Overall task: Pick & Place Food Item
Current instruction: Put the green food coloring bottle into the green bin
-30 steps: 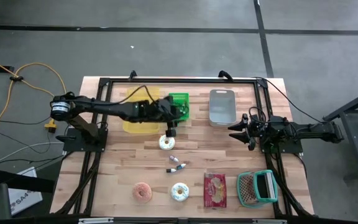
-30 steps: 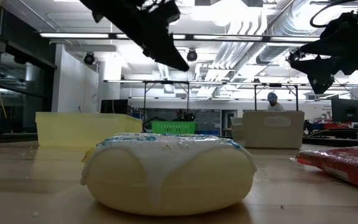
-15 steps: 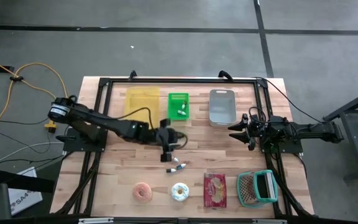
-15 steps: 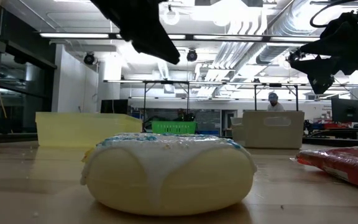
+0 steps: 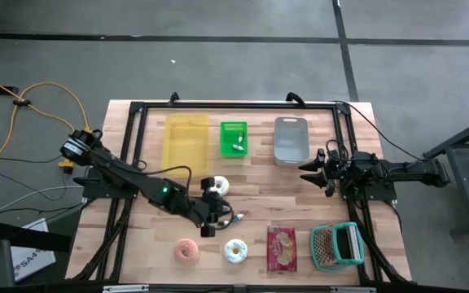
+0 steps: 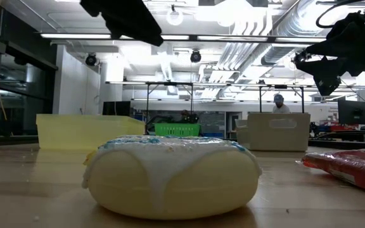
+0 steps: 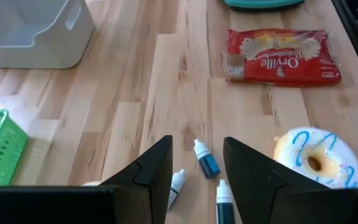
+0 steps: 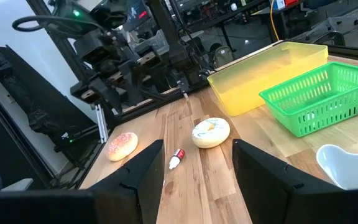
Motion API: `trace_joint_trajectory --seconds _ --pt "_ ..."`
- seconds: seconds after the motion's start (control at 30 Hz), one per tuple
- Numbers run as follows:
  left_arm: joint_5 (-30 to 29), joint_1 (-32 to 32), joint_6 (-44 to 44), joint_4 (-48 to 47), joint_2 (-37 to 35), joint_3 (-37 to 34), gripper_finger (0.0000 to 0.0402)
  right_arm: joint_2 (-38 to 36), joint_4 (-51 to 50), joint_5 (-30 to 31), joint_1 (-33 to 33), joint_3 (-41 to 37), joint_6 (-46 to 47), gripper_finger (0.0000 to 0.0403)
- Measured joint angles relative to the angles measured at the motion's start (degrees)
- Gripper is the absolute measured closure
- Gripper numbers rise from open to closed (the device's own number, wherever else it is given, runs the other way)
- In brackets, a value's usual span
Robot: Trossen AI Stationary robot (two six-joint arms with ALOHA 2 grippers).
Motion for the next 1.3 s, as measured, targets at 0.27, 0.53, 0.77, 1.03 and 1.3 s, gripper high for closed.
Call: trace_joint_trajectory --seconds 0.27,0.53,0.77,1.03,1.3 --pt "-0.09 -0.22 -2.81 -1.19 0.11 -0.02 0.0266 0.00 0.00 0.00 0.00 0.00 -0.01 0.0228" --pt "3.12 1.71 -5.43 -2.79 2.37 -0.13 0.0266 0.00 0.00 0.00 -0.02 0.01 -0.01 0.0228" --pt "8.37 3.83 -7.74 -4.17 4.53 -0.04 0.0266 0.19 0.04 0.00 0.00 0.00 -0.01 0.0228" --pt "13.25 5.31 -8.97 -4.88 6.93 0.02 0.0266 0.69 0.17 0.06 0.00 0.02 -0.01 0.0228" --pt "17.91 5.28 -11.23 -8.34 7.85 4.09 0.0266 1.67 0.07 0.01 -0.01 0.01 -0.01 0.0228"
